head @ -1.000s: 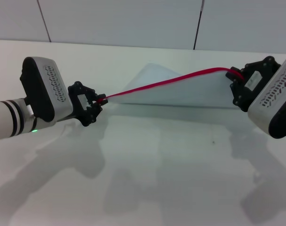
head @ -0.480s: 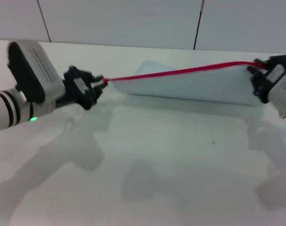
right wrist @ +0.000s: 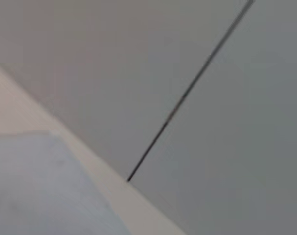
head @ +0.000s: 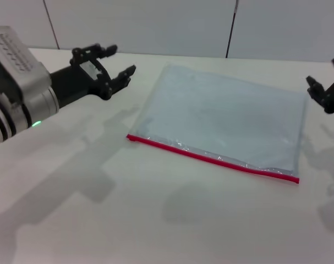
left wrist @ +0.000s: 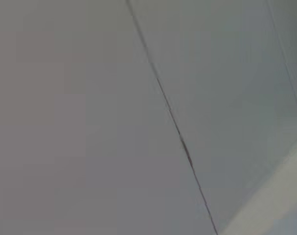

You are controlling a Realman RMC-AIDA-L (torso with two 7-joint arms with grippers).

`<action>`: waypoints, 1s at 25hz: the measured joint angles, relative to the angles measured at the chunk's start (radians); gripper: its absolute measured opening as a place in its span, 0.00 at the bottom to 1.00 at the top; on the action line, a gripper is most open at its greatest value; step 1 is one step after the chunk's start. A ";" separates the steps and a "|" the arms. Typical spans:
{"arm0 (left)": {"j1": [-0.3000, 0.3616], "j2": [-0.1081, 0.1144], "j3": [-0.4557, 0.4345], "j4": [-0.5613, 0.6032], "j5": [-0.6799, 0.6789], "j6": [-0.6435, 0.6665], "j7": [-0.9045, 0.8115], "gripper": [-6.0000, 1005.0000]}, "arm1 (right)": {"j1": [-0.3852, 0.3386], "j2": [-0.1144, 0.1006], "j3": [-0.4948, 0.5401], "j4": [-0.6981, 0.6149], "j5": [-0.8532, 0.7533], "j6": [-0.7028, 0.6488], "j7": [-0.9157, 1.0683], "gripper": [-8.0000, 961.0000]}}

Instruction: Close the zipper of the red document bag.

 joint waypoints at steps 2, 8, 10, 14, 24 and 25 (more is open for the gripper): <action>0.010 0.000 -0.001 -0.008 -0.072 -0.019 0.001 0.39 | -0.015 0.000 -0.021 0.011 0.003 0.087 0.053 0.44; 0.056 -0.001 0.005 -0.026 -0.349 -0.127 0.023 0.59 | -0.012 -0.002 -0.129 0.195 0.153 0.523 0.147 0.67; 0.055 -0.004 0.008 -0.059 -0.420 -0.178 0.059 0.65 | 0.019 -0.004 -0.171 0.312 0.248 0.709 0.156 0.73; 0.043 -0.008 0.009 -0.183 -0.552 -0.292 0.173 0.70 | 0.110 -0.003 -0.235 0.515 0.380 0.910 0.194 0.76; 0.016 -0.010 0.009 -0.393 -0.700 -0.413 0.381 0.70 | 0.164 -0.002 -0.401 0.731 0.593 1.259 0.284 0.76; 0.021 -0.009 0.007 -0.393 -0.704 -0.421 0.381 0.70 | 0.156 -0.004 -0.406 0.721 0.593 1.263 0.284 0.76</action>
